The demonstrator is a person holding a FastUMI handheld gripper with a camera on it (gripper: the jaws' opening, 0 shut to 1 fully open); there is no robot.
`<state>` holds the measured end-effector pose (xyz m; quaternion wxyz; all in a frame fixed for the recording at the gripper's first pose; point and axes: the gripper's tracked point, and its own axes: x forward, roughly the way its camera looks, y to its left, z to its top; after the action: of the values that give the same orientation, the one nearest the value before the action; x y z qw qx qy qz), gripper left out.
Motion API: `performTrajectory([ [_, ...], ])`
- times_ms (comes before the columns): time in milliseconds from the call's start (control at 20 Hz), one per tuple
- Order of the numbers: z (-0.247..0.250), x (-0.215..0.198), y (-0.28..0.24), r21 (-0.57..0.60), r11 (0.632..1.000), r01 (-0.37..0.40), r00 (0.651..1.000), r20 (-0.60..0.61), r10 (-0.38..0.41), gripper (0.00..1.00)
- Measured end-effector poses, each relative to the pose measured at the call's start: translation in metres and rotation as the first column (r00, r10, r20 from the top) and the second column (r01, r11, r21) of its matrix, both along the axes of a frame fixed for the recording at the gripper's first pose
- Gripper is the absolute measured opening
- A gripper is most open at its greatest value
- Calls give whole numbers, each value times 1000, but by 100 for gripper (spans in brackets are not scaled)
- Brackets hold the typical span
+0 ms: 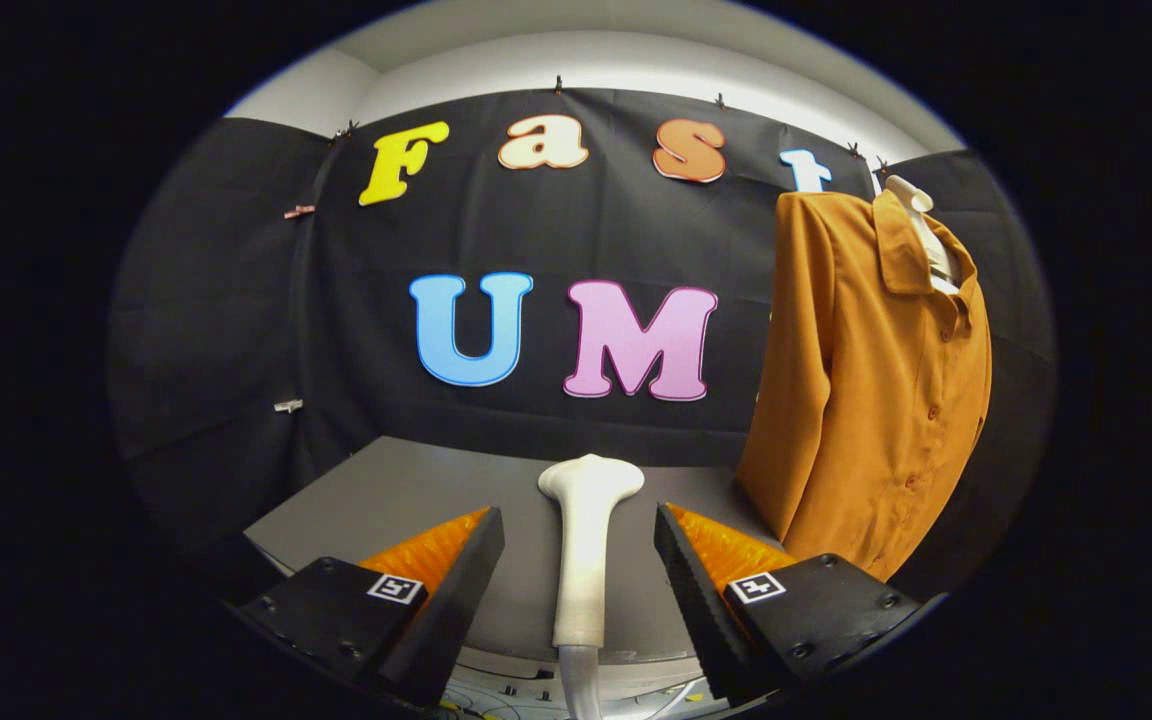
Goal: Iron the clothes twice with a garment steamer, once on the left side and once on the right side.
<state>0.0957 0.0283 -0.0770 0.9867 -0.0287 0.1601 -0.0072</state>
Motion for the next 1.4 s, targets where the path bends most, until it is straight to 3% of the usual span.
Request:
performTrajectory([
  [400, -45, 42, -2, -94, 995, 24, 985, -170, -40, 92],
  [700, -86, 55, -11, -130, 991, 40, 946, -314, -79, 90],
  [900, -108, 55, -11, -111, 993, 37, 913, -401, -79, 70],
  [950, -115, 54, -13, -116, 993, 31, 904, -420, -77, 57],
  [1100, -110, 54, -13, -104, 994, 27, 908, -413, -67, 44],
  [1400, -96, 51, 1, -81, 996, -29, 943, -333, 0, 33],
])
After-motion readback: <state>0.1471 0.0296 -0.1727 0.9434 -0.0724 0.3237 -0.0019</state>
